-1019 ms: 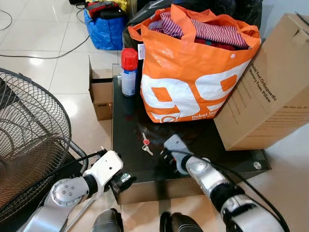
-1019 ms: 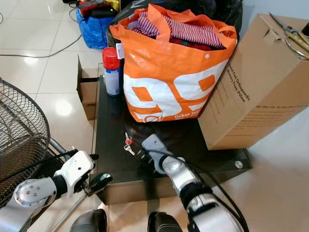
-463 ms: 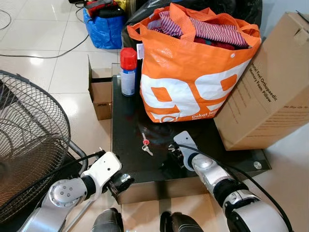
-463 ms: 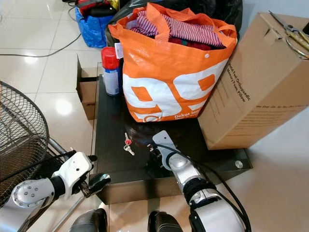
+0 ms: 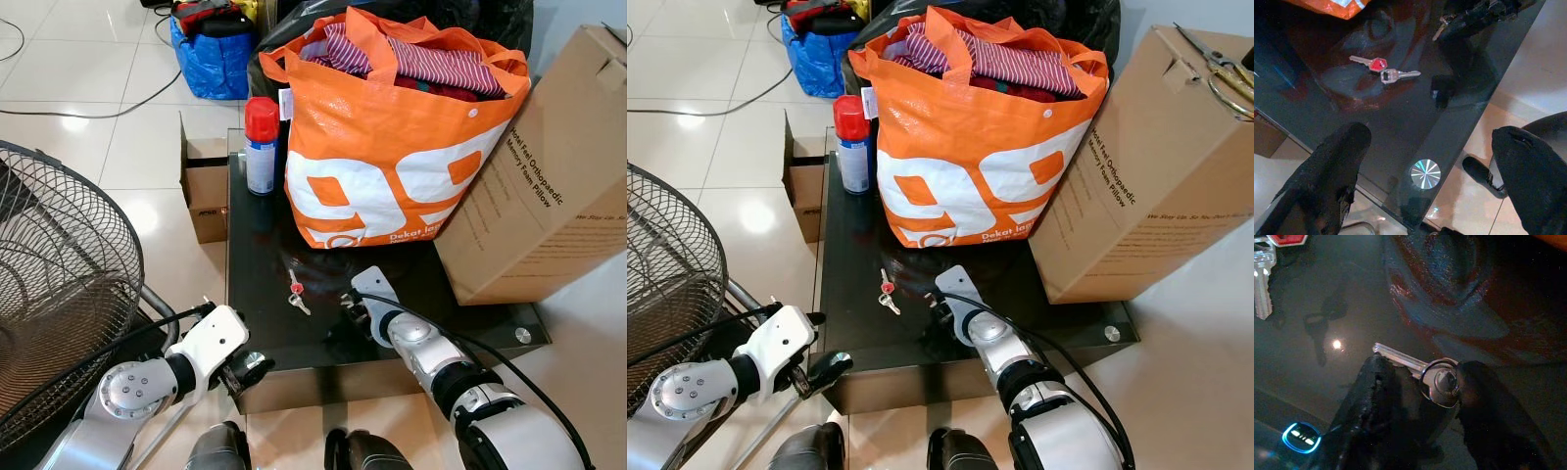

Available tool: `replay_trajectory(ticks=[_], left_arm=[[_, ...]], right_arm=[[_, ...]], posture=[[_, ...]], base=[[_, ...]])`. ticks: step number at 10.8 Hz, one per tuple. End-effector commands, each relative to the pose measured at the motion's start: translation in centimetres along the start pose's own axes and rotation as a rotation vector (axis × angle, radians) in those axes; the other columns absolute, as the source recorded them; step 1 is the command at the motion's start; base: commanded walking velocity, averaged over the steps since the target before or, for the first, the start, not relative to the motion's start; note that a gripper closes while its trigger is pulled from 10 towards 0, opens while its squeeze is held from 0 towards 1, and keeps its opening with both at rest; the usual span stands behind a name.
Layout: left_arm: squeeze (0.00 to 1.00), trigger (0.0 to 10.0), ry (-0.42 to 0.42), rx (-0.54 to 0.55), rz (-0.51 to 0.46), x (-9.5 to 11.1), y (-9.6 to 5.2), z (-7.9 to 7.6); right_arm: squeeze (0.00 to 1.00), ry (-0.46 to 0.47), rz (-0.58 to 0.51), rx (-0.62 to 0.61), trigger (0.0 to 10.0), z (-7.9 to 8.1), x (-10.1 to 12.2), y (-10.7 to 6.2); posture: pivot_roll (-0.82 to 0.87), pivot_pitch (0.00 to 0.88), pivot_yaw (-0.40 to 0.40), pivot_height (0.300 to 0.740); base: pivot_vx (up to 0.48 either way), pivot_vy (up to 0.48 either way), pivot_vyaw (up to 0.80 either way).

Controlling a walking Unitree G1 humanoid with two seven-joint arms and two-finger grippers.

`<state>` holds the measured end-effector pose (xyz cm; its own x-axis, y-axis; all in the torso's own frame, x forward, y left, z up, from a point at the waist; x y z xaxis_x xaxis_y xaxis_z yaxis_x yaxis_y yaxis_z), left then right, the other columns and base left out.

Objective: Hang keys on a hook

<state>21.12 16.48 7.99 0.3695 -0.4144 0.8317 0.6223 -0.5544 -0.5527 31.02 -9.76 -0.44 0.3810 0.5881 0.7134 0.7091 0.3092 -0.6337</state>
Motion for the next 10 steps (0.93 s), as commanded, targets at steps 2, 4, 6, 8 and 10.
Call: replay_trajectory(ticks=[2, 4, 6, 8, 10], left_arm=[[0.00, 10.0, -0.004, -0.014, -0.001, 0.2, -0.2, -0.4], [0.00, 10.0, -0.005, -0.014, -0.001, 0.3, -0.2, -0.4], [0.00, 10.0, -0.006, -0.012, -0.002, 0.4, -0.1, -0.4], [0.00, 10.0, -0.007, -0.008, -0.008, 0.5, 0.1, -0.1], [0.00, 10.0, -0.010, -0.002, -0.021, 0.6, 0.9, 0.2]], right_arm=[[0.00, 0.008, 0.130, 0.049, 0.0, 0.7, -3.1, -0.4], [0.00, 0.013, 0.132, 0.059, 0.0, 0.7, -3.3, -0.5], [0.00, 0.024, 0.102, 0.074, 0.0, 0.4, -3.0, -0.5], [0.00, 0.051, 0.022, 0.070, 0.0, -0.8, -2.3, -0.8], [0.00, 0.072, -0.046, 0.063, 0.0, -1.8, -2.1, -1.6]], posture=[[0.02, 0.192, -0.112, 0.740], [0.02, 0.189, -0.112, 0.740], [0.01, 0.182, -0.113, 0.740], [0.01, 0.169, -0.113, 0.740], [-0.02, 0.141, -0.113, 0.740]], base=[[0.000, 0.000, 0.00], [0.000, 0.000, 0.00], [0.000, 0.000, 0.00], [0.000, 0.000, 0.00], [0.000, 0.000, 0.00]])
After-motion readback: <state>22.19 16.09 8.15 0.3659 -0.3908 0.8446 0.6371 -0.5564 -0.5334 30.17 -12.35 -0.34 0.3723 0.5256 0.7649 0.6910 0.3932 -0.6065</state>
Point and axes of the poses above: a point about 5 cm out from each wrist's last joint towards the gripper, its own y axis pointing out of the wrist towards the gripper, its own x axis along the axis of the wrist's last joint, z = x × y, the point moved 1 cm from there along y, pointing out of the wrist towards the gripper, and after that the axes turned 11 degrees about -y, right-handed, at the moved point
